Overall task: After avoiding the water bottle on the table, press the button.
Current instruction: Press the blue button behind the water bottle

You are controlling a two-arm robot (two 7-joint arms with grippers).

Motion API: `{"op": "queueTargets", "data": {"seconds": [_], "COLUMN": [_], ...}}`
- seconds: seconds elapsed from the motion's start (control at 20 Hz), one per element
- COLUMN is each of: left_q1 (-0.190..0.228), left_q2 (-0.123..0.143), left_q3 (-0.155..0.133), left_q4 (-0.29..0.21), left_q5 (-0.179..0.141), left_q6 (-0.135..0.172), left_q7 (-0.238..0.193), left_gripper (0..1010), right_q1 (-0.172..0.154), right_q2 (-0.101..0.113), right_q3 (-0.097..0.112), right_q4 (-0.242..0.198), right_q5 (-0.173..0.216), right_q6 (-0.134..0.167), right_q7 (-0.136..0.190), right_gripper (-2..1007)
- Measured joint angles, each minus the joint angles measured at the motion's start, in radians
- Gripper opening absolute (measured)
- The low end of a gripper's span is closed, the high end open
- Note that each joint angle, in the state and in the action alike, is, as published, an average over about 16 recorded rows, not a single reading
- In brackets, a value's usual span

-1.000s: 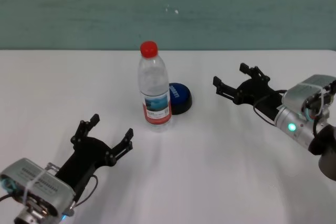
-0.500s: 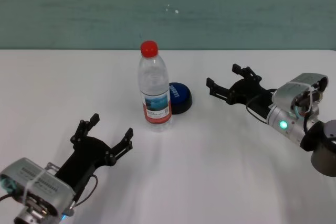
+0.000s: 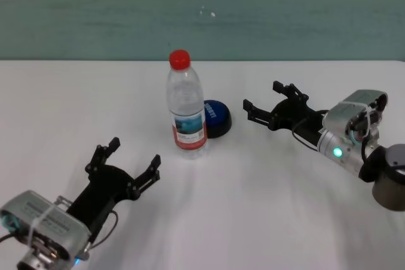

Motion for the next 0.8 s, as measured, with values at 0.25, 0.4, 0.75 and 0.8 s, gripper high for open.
{"op": "queueTargets", "data": {"seconds": [0.25,0.4,0.75,0.8], "left_q1": [0.0,0.0,0.0,0.0], "left_q2": [0.0,0.0,0.0,0.0], "left_q3": [0.0,0.0,0.0,0.0], "left_q4": [0.0,0.0,0.0,0.0], "left_q5": [0.0,0.0,0.0,0.0], "left_q6": [0.0,0.0,0.0,0.0], "left_q7": [0.0,0.0,0.0,0.0], "left_gripper": [1000,1000,1000,1000], "right_q1": [0.008,0.01,0.004,0.003], "right_q2": [0.001,0.003,0.01,0.011], "right_q3": [-0.012,-0.017,-0.026,-0.027], "right_q4": [0.019,0.025,0.022,0.021], "right_q5": [-0.001,0.001,0.006,0.007], "right_q6": [-0.011,-0.017,-0.028,-0.029], "right_q7": [0.02,0.031,0.046,0.047], "right_gripper": [1004,1004,1004,1004]}}
